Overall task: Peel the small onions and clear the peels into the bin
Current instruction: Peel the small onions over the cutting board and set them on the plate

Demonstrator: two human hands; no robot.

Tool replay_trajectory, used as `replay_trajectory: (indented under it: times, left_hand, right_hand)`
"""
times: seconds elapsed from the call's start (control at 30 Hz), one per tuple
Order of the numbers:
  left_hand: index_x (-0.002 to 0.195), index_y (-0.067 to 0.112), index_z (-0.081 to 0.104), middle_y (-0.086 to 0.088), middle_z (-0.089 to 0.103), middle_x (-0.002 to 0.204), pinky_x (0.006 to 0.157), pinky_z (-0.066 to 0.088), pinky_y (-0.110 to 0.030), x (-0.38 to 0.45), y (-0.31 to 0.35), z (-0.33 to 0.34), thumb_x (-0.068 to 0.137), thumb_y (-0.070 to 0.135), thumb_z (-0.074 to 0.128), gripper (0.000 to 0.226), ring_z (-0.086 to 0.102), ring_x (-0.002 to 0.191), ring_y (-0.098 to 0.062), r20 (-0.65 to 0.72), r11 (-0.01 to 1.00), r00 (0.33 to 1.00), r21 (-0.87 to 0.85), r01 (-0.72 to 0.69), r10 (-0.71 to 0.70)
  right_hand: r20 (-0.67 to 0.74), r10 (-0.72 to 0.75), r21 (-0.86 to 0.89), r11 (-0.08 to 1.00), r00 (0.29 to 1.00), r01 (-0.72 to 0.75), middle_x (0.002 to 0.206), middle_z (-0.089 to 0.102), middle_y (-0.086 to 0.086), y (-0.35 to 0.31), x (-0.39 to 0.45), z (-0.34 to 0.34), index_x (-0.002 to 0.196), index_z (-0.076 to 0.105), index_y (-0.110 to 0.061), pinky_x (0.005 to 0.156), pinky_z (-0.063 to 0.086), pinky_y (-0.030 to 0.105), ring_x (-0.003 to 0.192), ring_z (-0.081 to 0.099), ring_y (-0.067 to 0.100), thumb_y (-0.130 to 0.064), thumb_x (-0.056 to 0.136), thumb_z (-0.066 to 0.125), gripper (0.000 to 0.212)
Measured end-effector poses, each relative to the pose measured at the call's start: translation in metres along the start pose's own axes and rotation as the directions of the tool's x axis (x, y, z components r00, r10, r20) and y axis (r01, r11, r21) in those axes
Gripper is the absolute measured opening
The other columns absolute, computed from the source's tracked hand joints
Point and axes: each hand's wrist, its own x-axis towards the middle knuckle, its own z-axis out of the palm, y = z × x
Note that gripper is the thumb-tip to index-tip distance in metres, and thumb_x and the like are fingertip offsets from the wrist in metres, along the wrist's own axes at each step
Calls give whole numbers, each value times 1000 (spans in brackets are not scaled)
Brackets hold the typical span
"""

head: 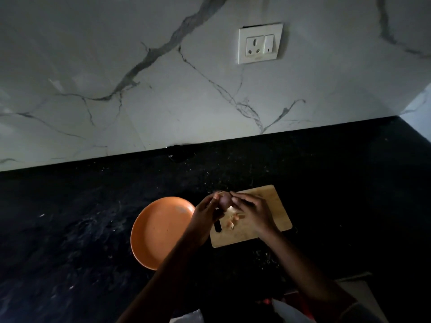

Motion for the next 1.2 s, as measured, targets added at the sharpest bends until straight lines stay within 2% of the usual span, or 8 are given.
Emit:
replay_trajectory:
  times: [0.1, 0.23, 0.33, 0.43, 0.57, 0.73, 0.9, 1.2]
  left_hand:
    - [123, 10, 62, -3, 71, 102, 78, 50, -27, 0, -1, -2, 106, 26, 43, 30, 65, 91, -14, -38, 999, 999, -37, 32, -34]
    - [114, 12, 63, -6, 69, 102, 81, 52, -30, 1, -2, -4, 105, 24, 44, 24, 66, 90, -17, -71, 996, 996, -73, 41, -47]
    - [110, 11, 61, -8, 67, 97, 78, 53, -32, 2, -1, -5, 105, 23, 44, 21, 66, 85, -18, -85, 990, 993, -123, 65, -76]
    - [111, 9, 58, -8, 68, 98, 79, 55, -32, 3, 2, -5, 104, 29, 46, 25, 66, 87, -19, -81, 986, 990, -132, 105, -116]
    - [114, 1, 58, -4, 70, 95, 76, 50, -32, 6, 4, -1, 100, 44, 51, 45, 67, 88, -15, -64, 989, 991, 75, 125, -121]
    - [109, 20, 55, -4, 64, 117, 76, 49, -27, 8, 13, 0, 102, 29, 53, 11, 63, 100, -15, -85, 971, 992, 214, 107, -91]
    - [129, 29, 53, 2, 62, 129, 99, 51, -37, 15, 12, -12, 88, 14, 75, 49, 60, 121, -15, 10, 938, 998, 340, -58, 58]
    - [119, 9, 64, 0, 72, 106, 78, 53, -16, 16, 18, -1, 88, 0, 70, 33, 70, 92, -1, 2, 952, 996, 292, -89, 92]
  right_hand:
    - [-50, 15, -47, 999, 999, -17, 93, 76, -11, -6, 1, -5, 100, 77, -27, 81, 57, 23, 92, 72, 6, -25, 90, 73, 12]
    - [63, -72, -333, 939, 995, 89, 96, 70, -15, -10, 0, -10, 105, 76, -20, 75, 47, 4, 86, 64, 0, -16, 84, 79, 22]
    - [125, -149, -382, 905, 981, 186, 110, 64, -12, -11, -1, -9, 117, 70, -21, 81, 50, 14, 93, 60, -1, -15, 81, 80, 38]
    - [120, -146, -315, 932, 982, 177, 105, 56, -29, -20, -4, -8, 122, 64, -33, 76, 44, 4, 95, 56, -13, -24, 83, 80, 43]
    - [53, -195, -218, 955, 979, 202, 96, 66, -22, -28, -4, -7, 103, 72, -29, 72, 46, 5, 90, 61, -12, -25, 88, 76, 16]
    - [-22, -102, -131, 986, 995, 98, 89, 71, -21, -29, 7, -18, 90, 72, -38, 74, 52, 13, 86, 66, -6, -28, 91, 72, 10]
    - [-24, -48, -41, 998, 999, 46, 90, 74, -12, -28, 9, -29, 89, 72, -40, 69, 60, 28, 73, 73, 9, -32, 93, 70, 10]
    - [15, -18, -58, 998, 1000, 19, 96, 72, -16, -30, 8, -26, 102, 70, -36, 76, 55, 22, 92, 69, 5, -36, 96, 65, 8]
